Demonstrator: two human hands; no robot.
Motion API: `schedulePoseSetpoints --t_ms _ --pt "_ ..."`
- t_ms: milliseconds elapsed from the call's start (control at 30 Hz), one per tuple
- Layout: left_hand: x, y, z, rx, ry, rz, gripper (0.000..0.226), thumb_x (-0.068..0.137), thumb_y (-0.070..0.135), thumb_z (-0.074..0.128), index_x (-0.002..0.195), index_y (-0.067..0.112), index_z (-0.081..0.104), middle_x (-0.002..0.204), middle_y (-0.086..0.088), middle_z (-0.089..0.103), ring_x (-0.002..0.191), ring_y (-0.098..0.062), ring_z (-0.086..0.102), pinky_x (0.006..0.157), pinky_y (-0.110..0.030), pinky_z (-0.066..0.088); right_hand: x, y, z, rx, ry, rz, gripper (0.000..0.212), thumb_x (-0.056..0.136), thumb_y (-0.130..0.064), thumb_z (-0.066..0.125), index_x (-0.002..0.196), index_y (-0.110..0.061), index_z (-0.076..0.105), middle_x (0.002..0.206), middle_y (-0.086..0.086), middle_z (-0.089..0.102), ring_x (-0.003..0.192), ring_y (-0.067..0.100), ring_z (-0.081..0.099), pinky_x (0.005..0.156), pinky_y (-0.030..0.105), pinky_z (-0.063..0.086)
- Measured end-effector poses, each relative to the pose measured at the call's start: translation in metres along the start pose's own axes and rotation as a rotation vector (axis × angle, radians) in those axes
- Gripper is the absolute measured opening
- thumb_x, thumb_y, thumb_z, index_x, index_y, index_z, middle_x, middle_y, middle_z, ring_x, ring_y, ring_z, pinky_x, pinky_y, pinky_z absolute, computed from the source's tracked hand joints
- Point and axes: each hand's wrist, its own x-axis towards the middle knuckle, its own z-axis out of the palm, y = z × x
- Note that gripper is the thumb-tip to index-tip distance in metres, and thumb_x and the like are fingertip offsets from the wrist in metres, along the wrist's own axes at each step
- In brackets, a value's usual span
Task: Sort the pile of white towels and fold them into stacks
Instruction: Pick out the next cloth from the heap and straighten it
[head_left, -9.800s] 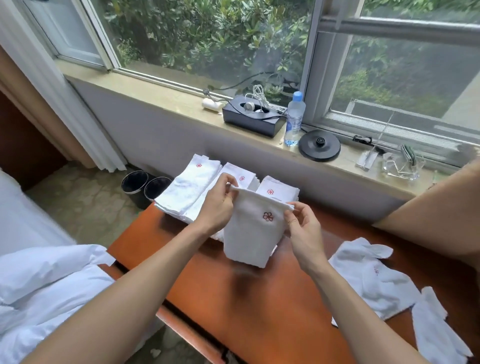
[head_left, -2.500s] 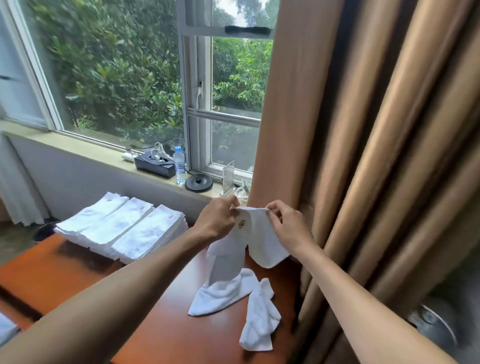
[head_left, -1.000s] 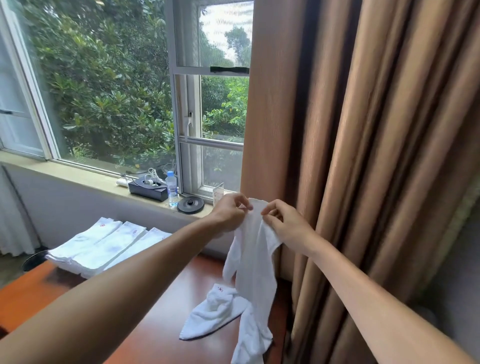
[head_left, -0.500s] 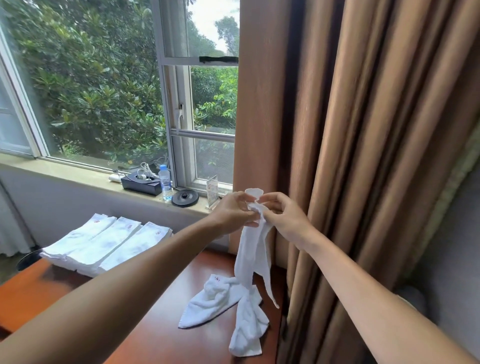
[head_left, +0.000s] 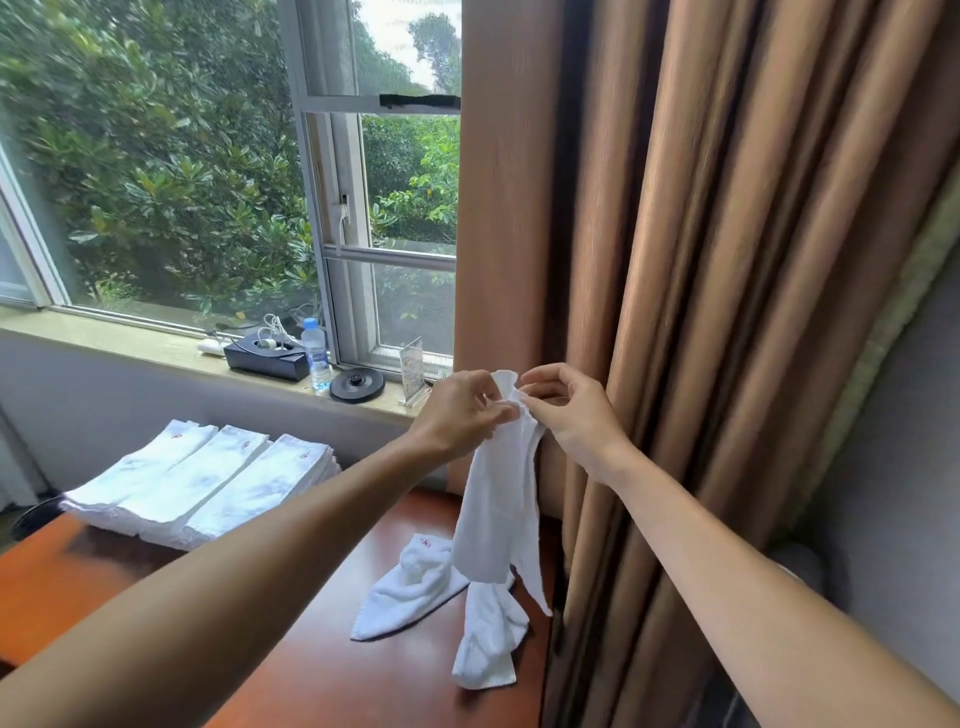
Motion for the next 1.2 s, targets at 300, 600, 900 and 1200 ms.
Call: schedulePoseSetpoints --t_ms 300,600,900,1200 --pt "-0.005 0.005 -0.001 -0.057 -0.089 -0.014 0.017 0.093 0.015 0.076 0.092 0.004 0.063 0.085 -0.012 0.062 0.065 -0.027 0.067 0.064 -0.041 0.063 -0.003 0.000 -0.001 -0.072 -0.014 0.011 0.015 0.095 -0.001 0.071 0.106 -0.011 0.072 0.104 0.015 0.072 0.089 0.012 0.065 0.078 0.019 0.057" --pt "-0.003 0.009 0.002 -0.135 -0.109 -0.041 0.015 0.095 0.013 0.073 0.096 0.003 0.063 0.084 -0.012 0.060 0.069 -0.017 0.061 0.063 -0.036 0.064 -0.006 0.000 -0.005 -0.094 -0.026 0.053 0.026 0.099 -0.001 0.058 0.105 -0.020 0.075 0.105 0.000 0.073 0.092 0.006 0.067 0.077 0.014 0.054" --pt "0.000 0.006 0.012 -0.503 -0.087 -0.228 0.013 0.097 0.013 0.070 0.100 0.006 0.060 0.094 -0.012 0.063 0.069 -0.010 0.071 0.060 -0.029 0.061 -0.009 0.007 -0.013 0.075 -0.152 0.038 0.027 0.095 -0.002 0.070 0.107 -0.026 0.077 0.109 0.000 0.079 0.107 0.014 0.073 0.097 0.023 0.056" --pt "-0.002 0.001 0.041 -0.681 0.055 -0.304 0.019 0.097 0.022 0.072 0.088 0.008 0.064 0.082 -0.006 0.069 0.076 -0.014 0.069 0.071 -0.026 0.059 -0.005 0.020 -0.008 0.038 0.042 -0.025 0.021 0.083 -0.021 0.088 0.099 -0.013 0.077 0.110 0.008 0.075 0.102 0.019 0.074 0.097 0.041 0.058"
